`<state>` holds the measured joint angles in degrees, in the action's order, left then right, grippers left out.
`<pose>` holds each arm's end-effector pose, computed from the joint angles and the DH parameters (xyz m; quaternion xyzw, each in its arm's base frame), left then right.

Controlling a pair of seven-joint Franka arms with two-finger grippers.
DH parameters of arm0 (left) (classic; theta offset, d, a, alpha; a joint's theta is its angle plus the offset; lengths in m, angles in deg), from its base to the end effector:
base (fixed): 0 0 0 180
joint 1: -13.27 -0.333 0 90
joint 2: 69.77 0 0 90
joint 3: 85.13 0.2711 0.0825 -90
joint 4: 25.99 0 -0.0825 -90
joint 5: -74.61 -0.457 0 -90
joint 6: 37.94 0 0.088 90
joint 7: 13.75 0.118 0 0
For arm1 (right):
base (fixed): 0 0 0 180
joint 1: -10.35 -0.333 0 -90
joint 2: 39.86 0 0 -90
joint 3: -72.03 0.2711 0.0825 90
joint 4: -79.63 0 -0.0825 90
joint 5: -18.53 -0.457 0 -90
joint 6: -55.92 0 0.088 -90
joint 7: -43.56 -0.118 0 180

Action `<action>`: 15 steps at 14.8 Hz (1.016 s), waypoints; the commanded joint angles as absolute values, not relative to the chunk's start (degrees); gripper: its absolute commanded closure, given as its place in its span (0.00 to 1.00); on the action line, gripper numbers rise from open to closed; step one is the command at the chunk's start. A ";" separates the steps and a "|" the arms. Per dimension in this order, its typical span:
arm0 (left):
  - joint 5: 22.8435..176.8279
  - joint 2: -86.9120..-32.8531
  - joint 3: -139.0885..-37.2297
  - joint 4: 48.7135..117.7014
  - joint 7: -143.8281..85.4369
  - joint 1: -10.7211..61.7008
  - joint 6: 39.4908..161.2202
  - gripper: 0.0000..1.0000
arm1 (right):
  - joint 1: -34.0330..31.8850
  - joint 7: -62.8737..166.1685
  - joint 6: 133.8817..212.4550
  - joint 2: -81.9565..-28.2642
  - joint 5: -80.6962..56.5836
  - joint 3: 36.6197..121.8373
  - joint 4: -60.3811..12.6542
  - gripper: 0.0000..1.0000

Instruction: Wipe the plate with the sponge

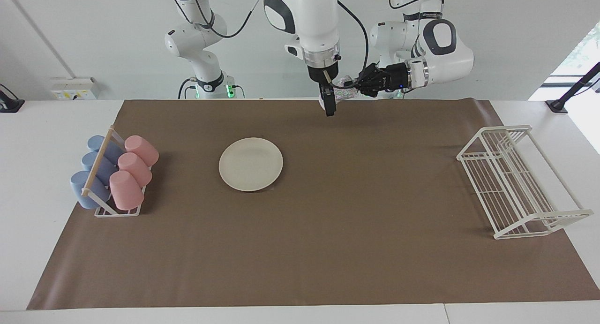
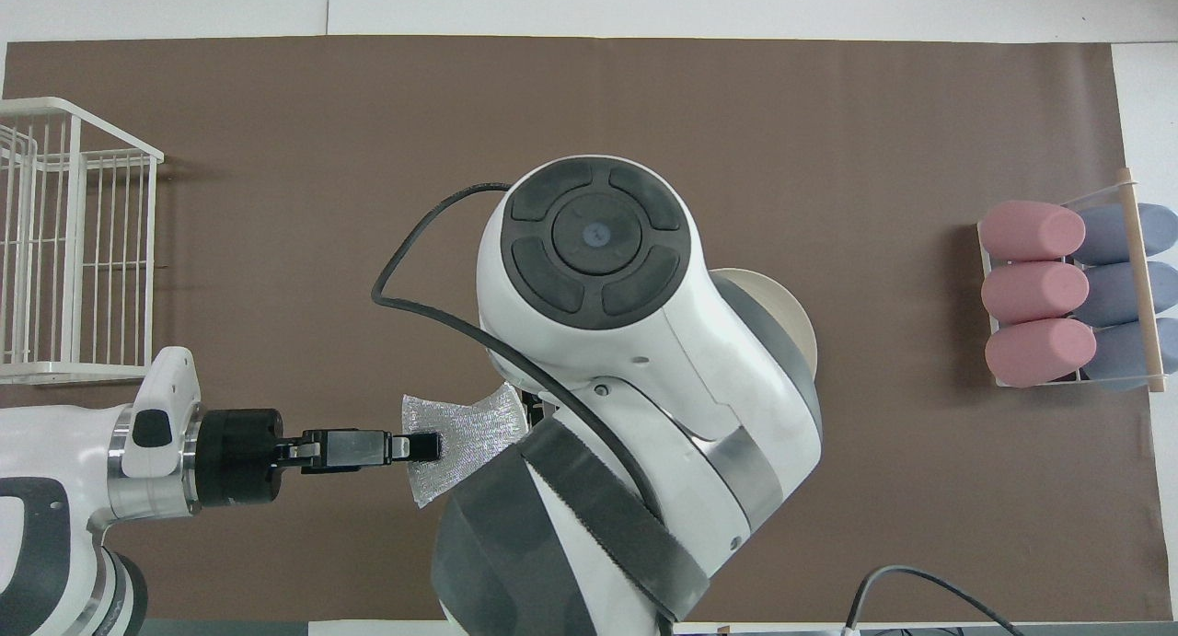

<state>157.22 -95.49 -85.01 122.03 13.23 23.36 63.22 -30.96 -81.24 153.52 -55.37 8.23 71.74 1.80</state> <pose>0.4484 -0.1783 0.3696 0.7776 -0.0023 -0.0457 0.6271 0.5228 0.4802 0.5184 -0.7353 0.6709 0.0834 0.0477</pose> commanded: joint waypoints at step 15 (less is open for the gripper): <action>160.13 -92.97 -83.99 122.02 17.54 22.33 60.06 1.00 | -33.16 -78.61 157.86 -47.24 2.71 72.55 -13.53 0.00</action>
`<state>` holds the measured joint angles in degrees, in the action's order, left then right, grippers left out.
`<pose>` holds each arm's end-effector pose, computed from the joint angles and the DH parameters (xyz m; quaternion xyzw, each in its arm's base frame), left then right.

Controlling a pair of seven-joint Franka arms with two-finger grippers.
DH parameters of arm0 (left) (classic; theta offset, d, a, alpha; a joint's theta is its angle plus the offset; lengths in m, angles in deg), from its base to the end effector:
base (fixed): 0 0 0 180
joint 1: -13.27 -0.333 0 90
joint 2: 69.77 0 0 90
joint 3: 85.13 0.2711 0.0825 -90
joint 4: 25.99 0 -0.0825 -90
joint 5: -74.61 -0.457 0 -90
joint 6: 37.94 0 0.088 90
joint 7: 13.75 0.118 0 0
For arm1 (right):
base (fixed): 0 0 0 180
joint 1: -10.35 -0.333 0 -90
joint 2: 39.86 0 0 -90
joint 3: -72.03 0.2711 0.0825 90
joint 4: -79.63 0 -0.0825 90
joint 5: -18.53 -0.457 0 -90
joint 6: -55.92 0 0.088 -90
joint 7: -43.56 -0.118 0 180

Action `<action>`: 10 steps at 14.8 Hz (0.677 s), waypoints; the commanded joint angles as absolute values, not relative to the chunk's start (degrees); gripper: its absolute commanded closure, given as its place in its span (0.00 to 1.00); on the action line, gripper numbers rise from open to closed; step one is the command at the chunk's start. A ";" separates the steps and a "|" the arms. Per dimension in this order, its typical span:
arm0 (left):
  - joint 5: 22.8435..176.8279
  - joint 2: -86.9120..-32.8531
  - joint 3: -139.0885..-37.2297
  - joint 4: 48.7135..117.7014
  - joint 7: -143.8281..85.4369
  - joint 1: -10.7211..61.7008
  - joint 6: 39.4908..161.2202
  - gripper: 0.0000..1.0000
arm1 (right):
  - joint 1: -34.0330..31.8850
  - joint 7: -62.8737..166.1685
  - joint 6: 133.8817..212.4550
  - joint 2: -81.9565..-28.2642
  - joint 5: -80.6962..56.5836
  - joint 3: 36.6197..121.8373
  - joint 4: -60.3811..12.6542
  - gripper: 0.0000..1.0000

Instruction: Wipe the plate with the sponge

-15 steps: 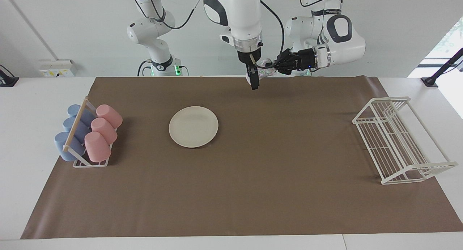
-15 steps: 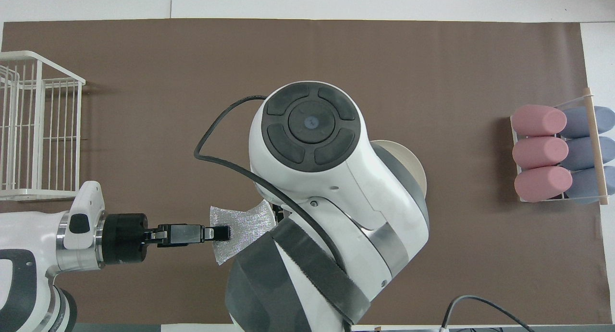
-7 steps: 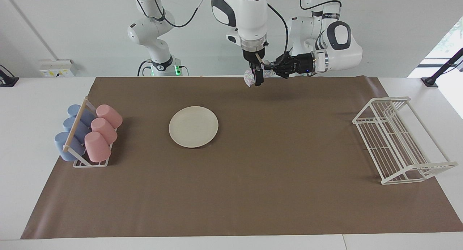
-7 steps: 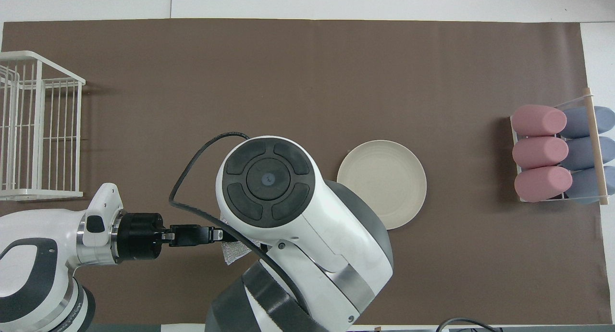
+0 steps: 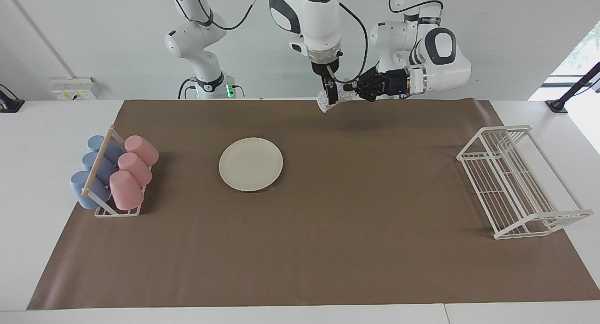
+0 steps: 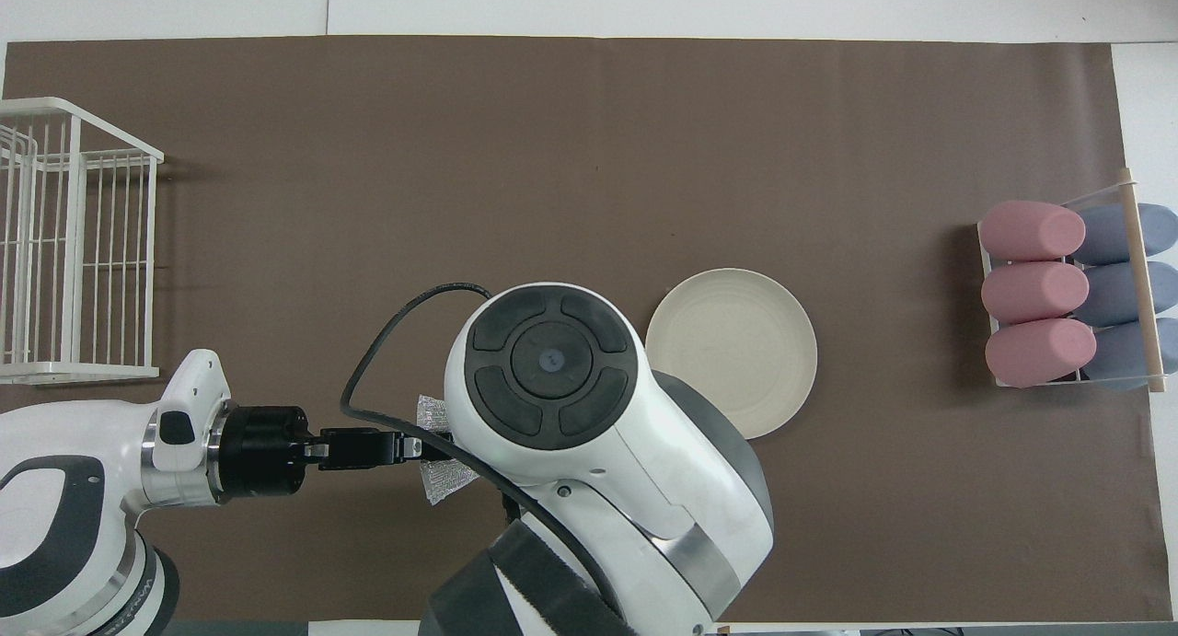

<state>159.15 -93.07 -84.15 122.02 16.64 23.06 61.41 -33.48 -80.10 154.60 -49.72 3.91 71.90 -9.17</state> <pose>0.4514 -0.1734 0.3545 0.7626 -0.0048 -0.0437 0.6454 0.4739 0.4890 0.4840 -0.7477 0.6520 0.1248 0.0140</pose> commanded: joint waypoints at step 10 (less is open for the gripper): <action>160.13 -92.97 -83.99 122.10 17.54 22.24 60.06 1.00 | -33.15 -73.71 164.47 -45.22 3.76 74.93 -18.55 0.59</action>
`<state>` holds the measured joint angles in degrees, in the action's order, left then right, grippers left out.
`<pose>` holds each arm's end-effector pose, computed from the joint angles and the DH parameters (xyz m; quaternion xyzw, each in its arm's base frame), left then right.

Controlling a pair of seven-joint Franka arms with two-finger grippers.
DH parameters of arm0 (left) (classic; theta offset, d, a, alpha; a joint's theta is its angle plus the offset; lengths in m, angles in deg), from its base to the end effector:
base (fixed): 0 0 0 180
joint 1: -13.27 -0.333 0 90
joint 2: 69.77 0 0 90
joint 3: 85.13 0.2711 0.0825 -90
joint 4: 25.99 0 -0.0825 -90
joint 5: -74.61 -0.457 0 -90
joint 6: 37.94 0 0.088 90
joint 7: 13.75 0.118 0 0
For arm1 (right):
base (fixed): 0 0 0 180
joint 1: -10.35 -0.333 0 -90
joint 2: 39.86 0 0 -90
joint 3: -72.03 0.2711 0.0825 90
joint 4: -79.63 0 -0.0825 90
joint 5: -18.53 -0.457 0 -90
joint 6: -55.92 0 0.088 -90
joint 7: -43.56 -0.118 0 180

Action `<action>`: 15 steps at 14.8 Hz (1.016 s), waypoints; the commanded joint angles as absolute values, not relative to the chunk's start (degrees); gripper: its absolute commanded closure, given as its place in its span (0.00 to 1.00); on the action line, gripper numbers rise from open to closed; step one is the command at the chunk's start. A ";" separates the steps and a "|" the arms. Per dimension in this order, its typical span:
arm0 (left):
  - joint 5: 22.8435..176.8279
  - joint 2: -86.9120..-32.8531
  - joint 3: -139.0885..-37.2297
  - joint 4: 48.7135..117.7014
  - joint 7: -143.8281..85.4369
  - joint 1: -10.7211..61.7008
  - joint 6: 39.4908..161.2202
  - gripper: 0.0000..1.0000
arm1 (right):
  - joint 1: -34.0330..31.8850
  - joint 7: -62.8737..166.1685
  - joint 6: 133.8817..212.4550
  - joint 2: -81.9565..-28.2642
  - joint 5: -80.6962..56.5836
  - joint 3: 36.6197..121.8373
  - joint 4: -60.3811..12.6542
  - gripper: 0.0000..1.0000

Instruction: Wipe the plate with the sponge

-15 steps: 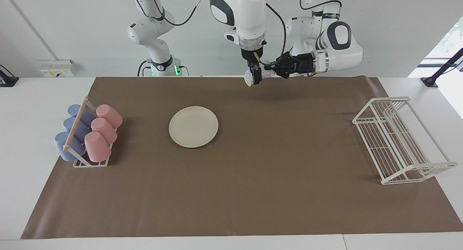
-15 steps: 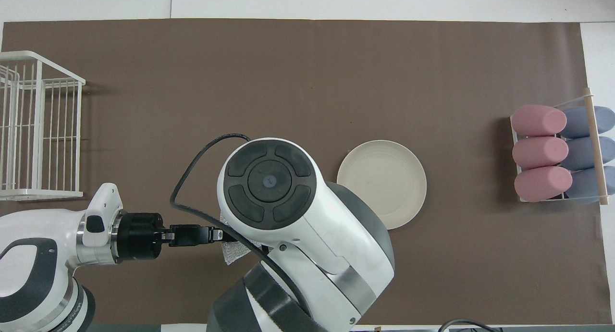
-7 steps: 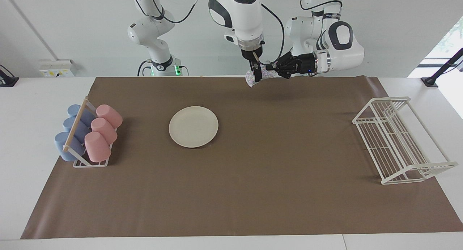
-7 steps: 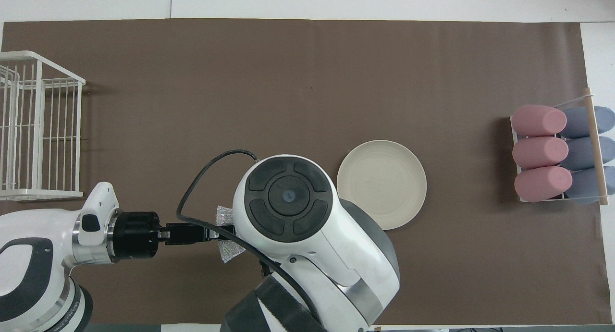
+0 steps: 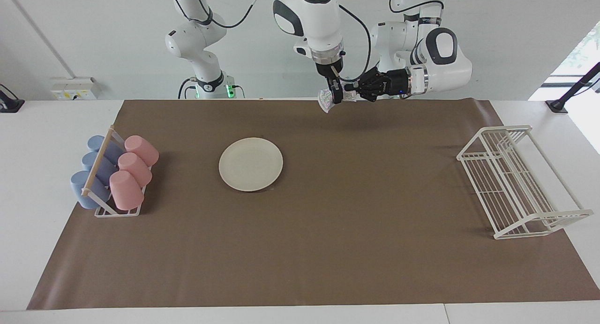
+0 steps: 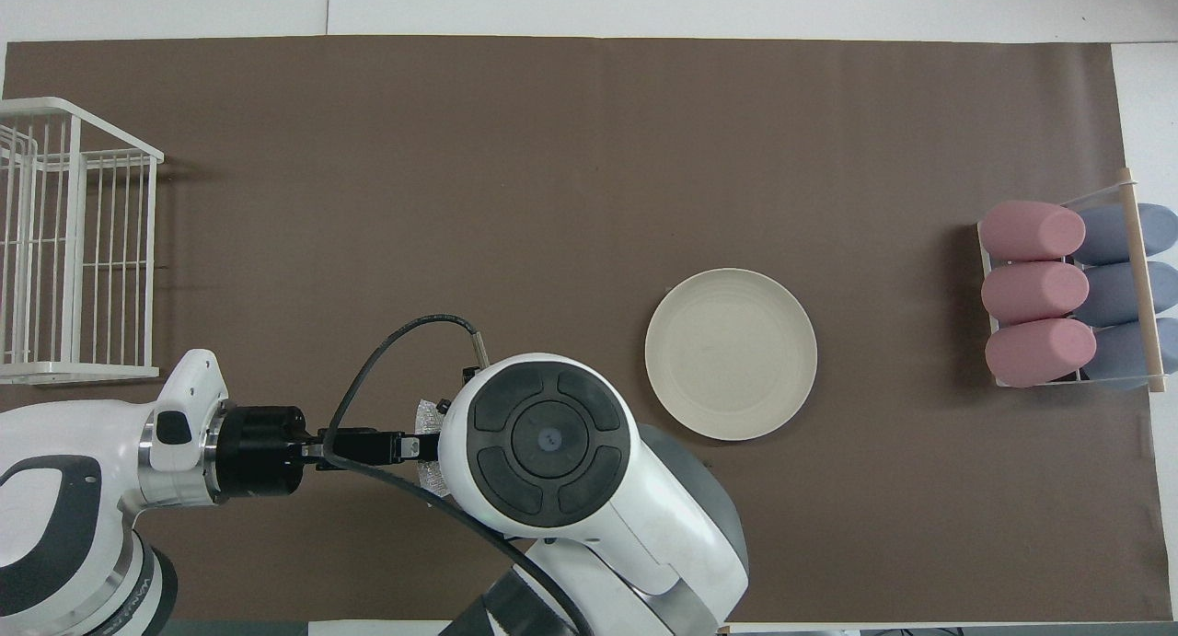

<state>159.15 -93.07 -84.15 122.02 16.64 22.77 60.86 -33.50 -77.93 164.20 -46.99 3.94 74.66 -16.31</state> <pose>0.4513 -0.1720 0.3550 0.7608 -0.0055 -0.0452 0.6474 0.4524 0.5058 0.4621 -0.7647 0.6305 0.1197 0.0579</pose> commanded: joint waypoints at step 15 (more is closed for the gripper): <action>159.69 -93.67 -83.73 121.84 9.89 22.24 60.76 0.00 | -25.62 -62.31 166.13 -42.33 3.94 74.58 -25.11 1.00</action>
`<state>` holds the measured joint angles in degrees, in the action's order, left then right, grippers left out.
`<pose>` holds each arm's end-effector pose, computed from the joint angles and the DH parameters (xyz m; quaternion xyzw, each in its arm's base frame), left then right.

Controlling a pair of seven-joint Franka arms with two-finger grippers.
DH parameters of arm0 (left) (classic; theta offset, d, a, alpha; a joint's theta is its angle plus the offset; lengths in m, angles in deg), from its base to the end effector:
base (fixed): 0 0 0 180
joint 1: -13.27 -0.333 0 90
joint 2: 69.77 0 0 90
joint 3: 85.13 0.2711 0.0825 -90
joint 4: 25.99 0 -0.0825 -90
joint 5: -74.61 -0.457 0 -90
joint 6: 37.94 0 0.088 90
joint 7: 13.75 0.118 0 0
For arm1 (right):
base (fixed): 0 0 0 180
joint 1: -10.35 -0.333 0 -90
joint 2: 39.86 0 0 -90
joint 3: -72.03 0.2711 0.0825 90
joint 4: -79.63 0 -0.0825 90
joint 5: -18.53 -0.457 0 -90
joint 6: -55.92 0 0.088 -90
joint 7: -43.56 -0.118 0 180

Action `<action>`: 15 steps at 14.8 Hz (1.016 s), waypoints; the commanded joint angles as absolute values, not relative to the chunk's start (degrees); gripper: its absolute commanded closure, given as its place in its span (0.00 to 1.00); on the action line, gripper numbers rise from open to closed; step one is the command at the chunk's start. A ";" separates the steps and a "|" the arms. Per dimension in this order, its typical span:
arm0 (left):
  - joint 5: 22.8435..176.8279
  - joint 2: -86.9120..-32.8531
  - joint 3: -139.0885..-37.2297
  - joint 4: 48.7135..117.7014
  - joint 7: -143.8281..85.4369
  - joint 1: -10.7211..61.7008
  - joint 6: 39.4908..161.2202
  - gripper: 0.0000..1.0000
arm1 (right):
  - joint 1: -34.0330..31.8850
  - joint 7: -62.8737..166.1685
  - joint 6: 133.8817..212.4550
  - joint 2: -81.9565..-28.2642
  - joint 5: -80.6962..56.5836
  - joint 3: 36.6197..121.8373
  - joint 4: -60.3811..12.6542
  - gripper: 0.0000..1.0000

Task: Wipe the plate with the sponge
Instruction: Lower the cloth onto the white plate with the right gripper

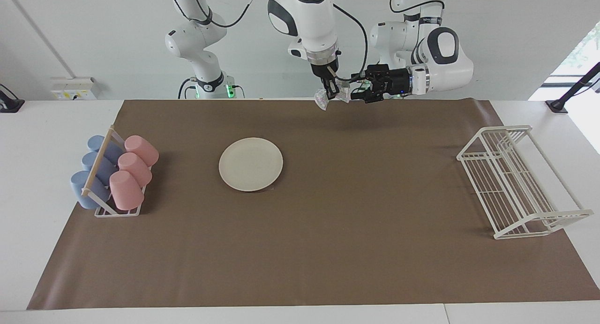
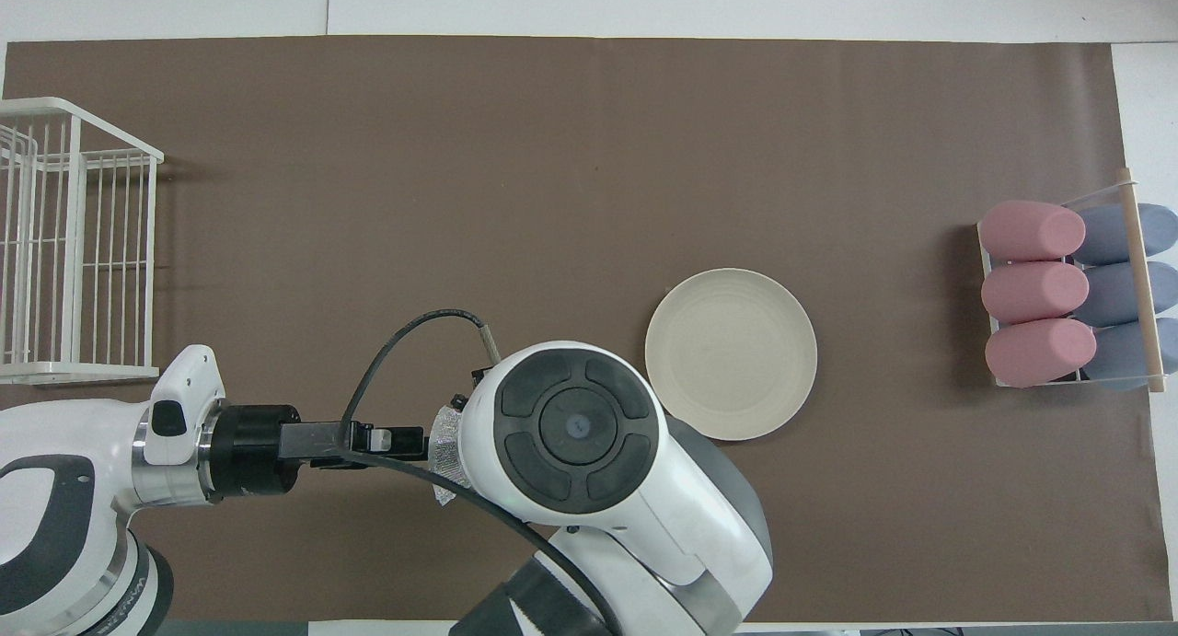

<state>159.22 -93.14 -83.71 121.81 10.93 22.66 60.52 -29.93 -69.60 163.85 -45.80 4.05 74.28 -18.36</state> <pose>0.4532 -0.1685 0.3581 0.7576 0.0329 -0.0748 0.6476 0.4799 0.4683 0.4554 -0.7887 0.6013 0.1131 0.0598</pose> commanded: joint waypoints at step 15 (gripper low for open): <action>107.61 -89.90 -84.60 109.46 -3.88 17.14 67.35 0.00 | -12.59 -29.32 199.45 -40.73 2.71 74.84 -59.94 1.00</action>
